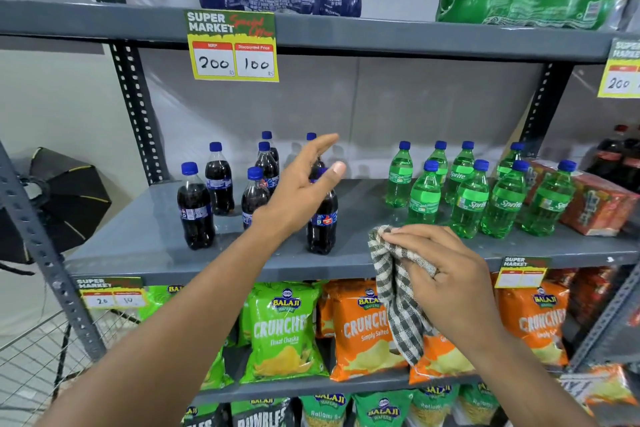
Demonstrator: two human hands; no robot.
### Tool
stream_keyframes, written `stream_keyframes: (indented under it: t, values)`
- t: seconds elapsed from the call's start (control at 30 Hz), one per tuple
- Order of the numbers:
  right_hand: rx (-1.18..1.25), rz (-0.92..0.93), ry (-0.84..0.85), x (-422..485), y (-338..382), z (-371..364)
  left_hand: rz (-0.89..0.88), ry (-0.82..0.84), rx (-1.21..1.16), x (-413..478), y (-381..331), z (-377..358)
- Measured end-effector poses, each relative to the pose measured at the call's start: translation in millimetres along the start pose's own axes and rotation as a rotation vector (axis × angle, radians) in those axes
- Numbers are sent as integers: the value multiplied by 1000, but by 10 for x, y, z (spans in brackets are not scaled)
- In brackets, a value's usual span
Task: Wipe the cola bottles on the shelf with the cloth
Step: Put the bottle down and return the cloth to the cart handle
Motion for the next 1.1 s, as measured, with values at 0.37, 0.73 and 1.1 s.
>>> stream_keyframes:
  t: [0.37,0.73,1.1]
  values:
    - [175,-81,-27,224,299,-125,316,241,-269,-766,-169,-143]
    - [424,-221,406,110,394,-675,465,104,-8,-1593,-144,783]
    - [596,-180,907,-330,1623,-2570,631,-152,410,-3334,-93,2318]
Point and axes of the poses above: each hand's wrist, its own x-axis towards the middle knuckle, its own z-axis out of the back of the hand, y = z × x, the point moved 2 cm from there along x, towards the middle knuckle, and after that the axes turned 6 degrees about -x, right-handed, at the moved point
